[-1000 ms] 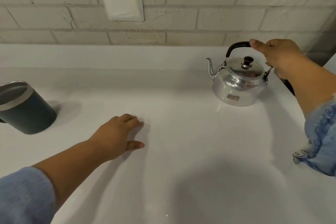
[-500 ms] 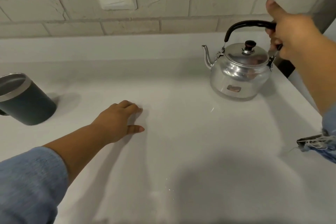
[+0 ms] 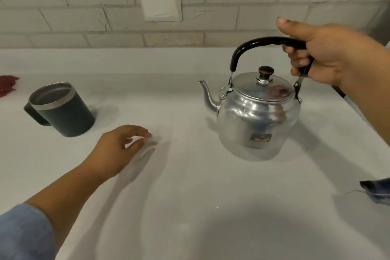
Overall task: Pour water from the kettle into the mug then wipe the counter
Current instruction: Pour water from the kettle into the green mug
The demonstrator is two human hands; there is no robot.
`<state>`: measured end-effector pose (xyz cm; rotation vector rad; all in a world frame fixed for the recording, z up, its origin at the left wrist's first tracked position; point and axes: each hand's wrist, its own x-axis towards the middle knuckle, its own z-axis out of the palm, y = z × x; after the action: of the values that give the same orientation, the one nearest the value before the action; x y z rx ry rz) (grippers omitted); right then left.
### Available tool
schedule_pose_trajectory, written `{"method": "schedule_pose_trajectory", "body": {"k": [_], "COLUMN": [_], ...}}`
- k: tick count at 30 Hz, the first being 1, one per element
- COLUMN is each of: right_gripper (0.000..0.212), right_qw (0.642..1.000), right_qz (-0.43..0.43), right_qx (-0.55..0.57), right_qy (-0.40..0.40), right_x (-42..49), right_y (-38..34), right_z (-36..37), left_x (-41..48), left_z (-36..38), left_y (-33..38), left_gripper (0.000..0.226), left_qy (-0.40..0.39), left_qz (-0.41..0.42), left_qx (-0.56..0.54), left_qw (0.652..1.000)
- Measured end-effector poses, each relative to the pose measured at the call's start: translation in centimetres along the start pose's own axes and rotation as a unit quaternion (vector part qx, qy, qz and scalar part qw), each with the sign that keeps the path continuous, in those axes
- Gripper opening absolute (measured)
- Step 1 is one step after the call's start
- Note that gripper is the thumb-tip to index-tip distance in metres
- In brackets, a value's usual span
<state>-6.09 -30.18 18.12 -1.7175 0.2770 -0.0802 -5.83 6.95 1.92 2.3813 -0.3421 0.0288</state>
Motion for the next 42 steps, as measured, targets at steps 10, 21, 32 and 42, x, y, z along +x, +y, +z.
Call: {"method": "schedule_pose_trajectory", "body": {"k": [10, 21, 32, 42], "right_gripper": [0.04, 0.024, 0.032, 0.043], "right_qw": [0.998, 1.0, 0.993, 0.964], "right_qz": [-0.035, -0.028, -0.035, -0.08], "right_qx": [-0.001, -0.01, -0.093, -0.244], "right_qy": [-0.054, 0.011, 0.06, 0.064], "right_x": [-3.4, -5.3, -5.3, -4.3], "right_y": [-3.2, -5.9, -7.4, -8.5], "right_z": [10.8, 23.9, 32.3, 34.9], "left_x": [-3.5, -0.4, 4.0, 4.9], "left_z": [-11.3, -18.4, -19.6, -20.2], "left_y": [-5.9, -15.2, -19.1, -20.2], "left_gripper": [0.013, 0.029, 0.029, 0.023], "left_qy": [0.16, 0.202, 0.071, 0.074], "left_qz": [-0.133, -0.106, -0.116, -0.071], "left_qx": [-0.036, -0.033, -0.161, -0.131], "left_qw": [0.978, 0.973, 0.978, 0.986]}}
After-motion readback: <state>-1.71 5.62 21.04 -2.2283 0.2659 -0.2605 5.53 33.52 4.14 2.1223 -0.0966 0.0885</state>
